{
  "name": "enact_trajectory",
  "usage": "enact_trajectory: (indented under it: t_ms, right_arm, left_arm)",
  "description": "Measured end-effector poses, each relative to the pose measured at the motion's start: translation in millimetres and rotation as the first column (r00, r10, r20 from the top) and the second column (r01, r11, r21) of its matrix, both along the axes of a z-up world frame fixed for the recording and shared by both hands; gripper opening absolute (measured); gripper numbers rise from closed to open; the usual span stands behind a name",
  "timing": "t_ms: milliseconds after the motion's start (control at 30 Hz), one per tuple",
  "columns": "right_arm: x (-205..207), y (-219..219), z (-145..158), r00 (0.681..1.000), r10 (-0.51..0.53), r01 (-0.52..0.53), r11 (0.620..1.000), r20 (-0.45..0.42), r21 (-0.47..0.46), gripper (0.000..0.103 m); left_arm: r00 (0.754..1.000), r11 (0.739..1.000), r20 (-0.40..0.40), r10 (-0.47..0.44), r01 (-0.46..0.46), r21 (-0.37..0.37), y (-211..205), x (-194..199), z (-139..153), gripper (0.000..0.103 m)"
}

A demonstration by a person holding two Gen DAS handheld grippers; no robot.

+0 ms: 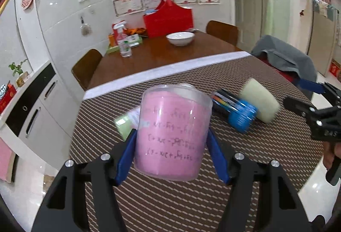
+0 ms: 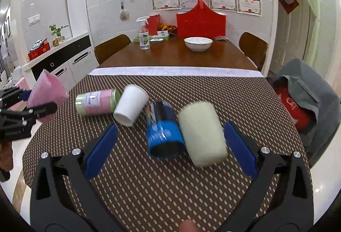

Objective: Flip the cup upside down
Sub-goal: 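Lift the pink cup with the left gripper and set it upright, then open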

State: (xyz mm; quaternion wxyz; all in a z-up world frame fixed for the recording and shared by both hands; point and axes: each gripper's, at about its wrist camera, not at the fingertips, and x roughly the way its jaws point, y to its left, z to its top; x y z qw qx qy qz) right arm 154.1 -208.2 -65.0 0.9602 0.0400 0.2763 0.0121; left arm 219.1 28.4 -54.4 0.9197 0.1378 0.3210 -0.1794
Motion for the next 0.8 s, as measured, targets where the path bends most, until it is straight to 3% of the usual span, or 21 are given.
enact_trajectory:
  t_ms: [333,800]
  right_arm:
    - [-55,-23,-32,0.997,-0.072,0.072,0.997,-0.003,0.020,0.097]
    - [-71,-32,-44,0.995,-0.095,0.095,0.995,-0.005,0.010,0.097]
  left_arm:
    - [0.991,0.993,-0.059,-0.121,0.121,-0.001,-46,-59,-53,0.064]
    - [0.972,0.987,-0.173,-0.159,0.159,-0.015,-72,-51,-101,0.065]
